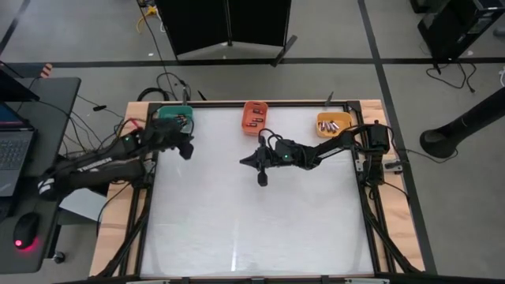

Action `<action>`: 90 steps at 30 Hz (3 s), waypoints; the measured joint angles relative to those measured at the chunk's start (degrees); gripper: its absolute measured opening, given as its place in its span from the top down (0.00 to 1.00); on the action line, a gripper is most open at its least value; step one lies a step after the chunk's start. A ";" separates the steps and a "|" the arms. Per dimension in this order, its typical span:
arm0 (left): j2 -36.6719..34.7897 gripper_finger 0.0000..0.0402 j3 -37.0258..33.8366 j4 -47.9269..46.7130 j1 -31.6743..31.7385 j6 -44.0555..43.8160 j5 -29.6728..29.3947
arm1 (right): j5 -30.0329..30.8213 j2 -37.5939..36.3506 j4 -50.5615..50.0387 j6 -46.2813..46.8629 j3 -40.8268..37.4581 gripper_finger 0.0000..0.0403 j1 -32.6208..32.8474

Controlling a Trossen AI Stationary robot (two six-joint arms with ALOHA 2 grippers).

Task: Sort batteries
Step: Put the copper battery into the green container

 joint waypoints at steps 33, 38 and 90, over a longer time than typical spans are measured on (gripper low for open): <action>56.26 0.86 39.09 -18.61 34.75 3.91 2.29 | -1.12 0.00 -0.55 -4.63 0.00 0.98 2.43; 62.07 0.86 41.23 -20.87 35.46 3.64 2.23 | -1.12 0.00 -0.59 -4.63 0.00 0.98 2.43; 66.47 0.72 41.04 -20.00 32.72 8.36 -1.62 | -1.16 0.00 -0.92 -4.46 0.00 0.98 2.45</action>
